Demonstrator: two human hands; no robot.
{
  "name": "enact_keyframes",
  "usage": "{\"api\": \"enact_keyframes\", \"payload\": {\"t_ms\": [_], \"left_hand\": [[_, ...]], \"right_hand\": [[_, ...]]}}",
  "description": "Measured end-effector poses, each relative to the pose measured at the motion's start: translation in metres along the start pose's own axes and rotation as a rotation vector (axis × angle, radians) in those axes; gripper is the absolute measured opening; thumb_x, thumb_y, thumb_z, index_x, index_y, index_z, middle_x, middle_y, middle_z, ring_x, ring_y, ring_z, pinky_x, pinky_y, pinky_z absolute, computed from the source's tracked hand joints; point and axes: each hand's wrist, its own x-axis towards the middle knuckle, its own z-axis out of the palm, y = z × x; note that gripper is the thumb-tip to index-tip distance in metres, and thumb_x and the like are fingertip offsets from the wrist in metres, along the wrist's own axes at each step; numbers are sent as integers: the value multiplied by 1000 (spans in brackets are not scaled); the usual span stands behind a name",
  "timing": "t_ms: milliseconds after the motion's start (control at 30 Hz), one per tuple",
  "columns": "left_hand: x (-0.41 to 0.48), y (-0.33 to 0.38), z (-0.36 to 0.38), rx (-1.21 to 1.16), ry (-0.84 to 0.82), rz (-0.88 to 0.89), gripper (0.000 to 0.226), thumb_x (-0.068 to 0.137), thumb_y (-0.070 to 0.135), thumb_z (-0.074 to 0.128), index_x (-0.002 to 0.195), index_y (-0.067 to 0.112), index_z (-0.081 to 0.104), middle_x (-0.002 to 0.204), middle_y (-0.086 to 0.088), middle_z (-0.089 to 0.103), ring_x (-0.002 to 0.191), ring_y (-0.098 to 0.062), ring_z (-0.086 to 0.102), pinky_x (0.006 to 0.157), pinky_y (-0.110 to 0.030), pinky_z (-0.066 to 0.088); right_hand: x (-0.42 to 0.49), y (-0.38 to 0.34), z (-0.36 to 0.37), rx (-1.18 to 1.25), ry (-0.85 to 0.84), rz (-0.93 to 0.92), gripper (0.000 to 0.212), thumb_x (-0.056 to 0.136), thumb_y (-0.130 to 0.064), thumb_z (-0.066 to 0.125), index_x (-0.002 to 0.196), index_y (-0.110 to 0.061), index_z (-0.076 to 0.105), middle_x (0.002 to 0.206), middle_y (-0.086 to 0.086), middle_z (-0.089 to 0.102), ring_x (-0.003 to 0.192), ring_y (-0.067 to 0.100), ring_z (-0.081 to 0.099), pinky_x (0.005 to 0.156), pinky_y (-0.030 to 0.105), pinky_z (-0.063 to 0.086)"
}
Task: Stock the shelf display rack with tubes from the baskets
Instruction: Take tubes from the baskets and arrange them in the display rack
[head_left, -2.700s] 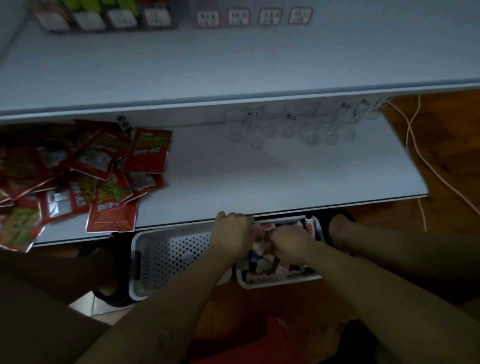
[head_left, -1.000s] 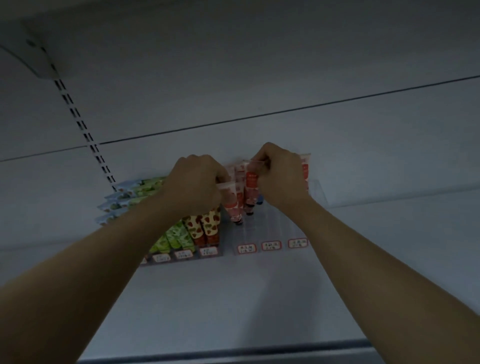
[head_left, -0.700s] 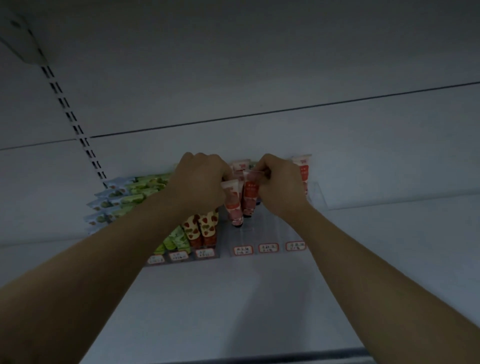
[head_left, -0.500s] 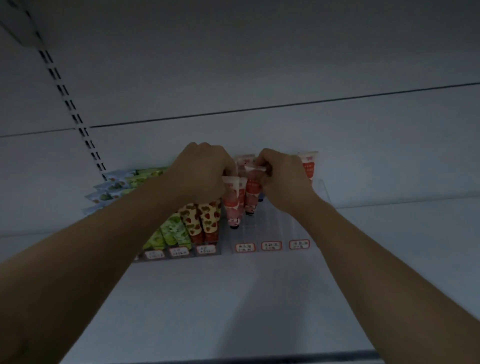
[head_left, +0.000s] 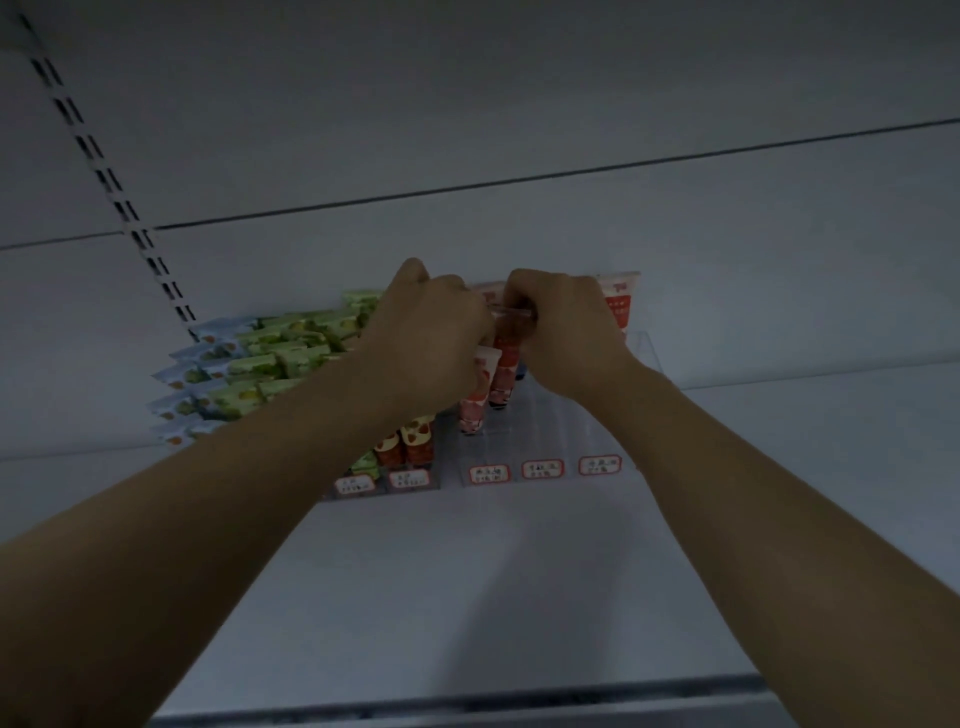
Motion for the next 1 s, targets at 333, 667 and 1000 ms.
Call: {"api": "enact_keyframes", "payload": {"t_ms": [333, 667, 1000], "left_hand": [[-4, 4, 4, -39, -14, -116, 11, 81, 33, 63, 88, 25, 63, 64, 7, 35, 75, -17, 38, 91, -37, 27], [-10, 3, 13, -62, 13, -161, 15, 79, 27, 64, 93, 23, 68, 87, -1, 61, 91, -24, 51, 88, -37, 23], [-1, 14, 19, 3, 64, -72, 16, 86, 29, 57, 99, 27, 65, 79, 3, 52, 96, -23, 50, 88, -39, 25]], "right_hand": [[-4, 0, 16, 124, 95, 3, 17, 77, -8, 58, 64, -10, 47, 56, -2, 46, 53, 17, 46, 48, 35, 41], [-11, 4, 13, 58, -26, 110, 23, 80, -5, 49, 64, -19, 41, 56, -11, 39, 62, 18, 47, 77, 35, 36], [-13, -5, 19, 88, -54, 39, 12, 77, -17, 49, 74, -18, 61, 80, 9, 67, 73, 11, 47, 63, 24, 35]]}}
